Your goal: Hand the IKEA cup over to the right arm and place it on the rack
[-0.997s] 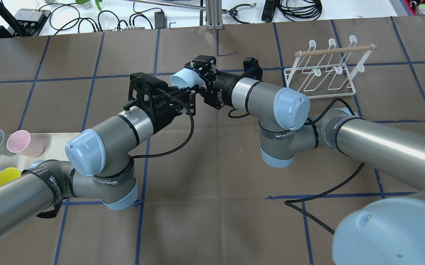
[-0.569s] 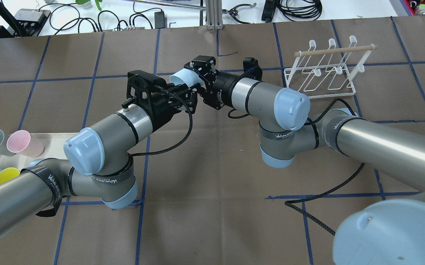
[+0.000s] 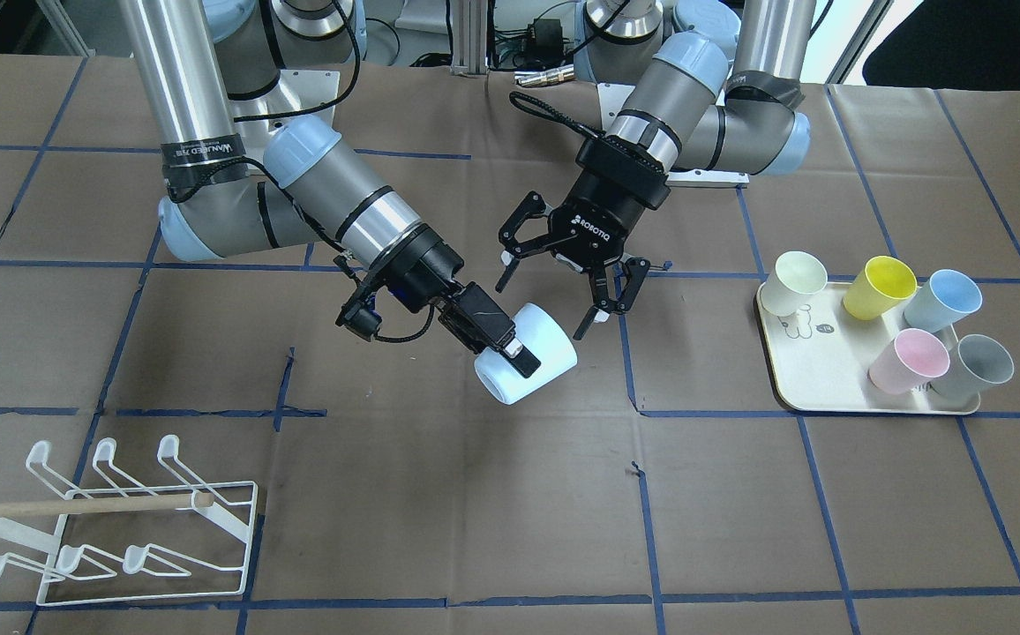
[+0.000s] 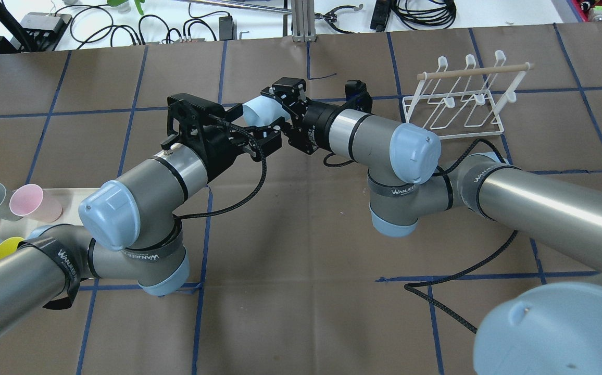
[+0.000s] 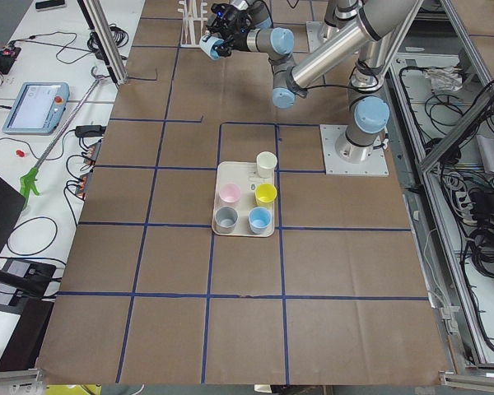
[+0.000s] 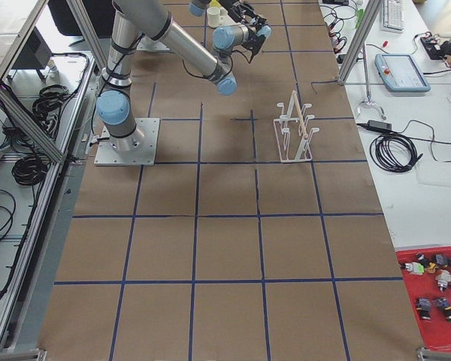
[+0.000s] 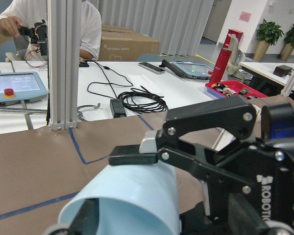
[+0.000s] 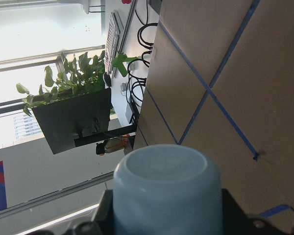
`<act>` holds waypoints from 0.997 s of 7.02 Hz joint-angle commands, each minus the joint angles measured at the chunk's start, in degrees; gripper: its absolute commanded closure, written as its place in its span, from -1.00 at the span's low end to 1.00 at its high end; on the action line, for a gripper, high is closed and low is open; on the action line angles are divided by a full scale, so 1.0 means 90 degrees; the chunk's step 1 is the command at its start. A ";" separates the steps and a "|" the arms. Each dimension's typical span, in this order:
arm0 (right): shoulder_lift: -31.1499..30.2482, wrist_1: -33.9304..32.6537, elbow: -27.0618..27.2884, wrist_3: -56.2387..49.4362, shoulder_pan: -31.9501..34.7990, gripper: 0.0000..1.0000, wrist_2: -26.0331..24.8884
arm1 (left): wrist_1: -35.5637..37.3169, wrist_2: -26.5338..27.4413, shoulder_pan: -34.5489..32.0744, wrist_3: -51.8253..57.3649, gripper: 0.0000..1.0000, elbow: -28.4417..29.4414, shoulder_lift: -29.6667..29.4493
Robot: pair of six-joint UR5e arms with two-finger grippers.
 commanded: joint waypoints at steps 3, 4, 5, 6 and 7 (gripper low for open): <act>-0.0314 -0.0001 -0.0025 -0.1272 -0.0700 0.19 -0.0094 | -0.2902 0.1168 0.0038 0.0091 -0.99 -0.0197 0.1773; -0.0422 0.0009 -0.0025 -0.1771 -0.0944 0.23 -0.0104 | -0.4529 0.1471 0.0048 0.0091 -0.99 0.0016 0.2465; -0.0539 0.0018 -0.0015 -0.2763 -0.1188 0.23 -0.0520 | -0.6450 0.1744 0.0038 0.0091 -0.99 0.0637 0.2878; -0.0627 0.0019 -0.0015 -0.4049 -0.1355 0.23 -0.0959 | -0.7968 0.2095 0.0038 0.0072 -0.99 0.1378 0.2882; -0.0628 -0.0020 0.0005 -0.5251 -0.1492 0.23 -0.1196 | -0.9153 0.2244 0.0038 -0.0006 -0.99 0.2062 0.2699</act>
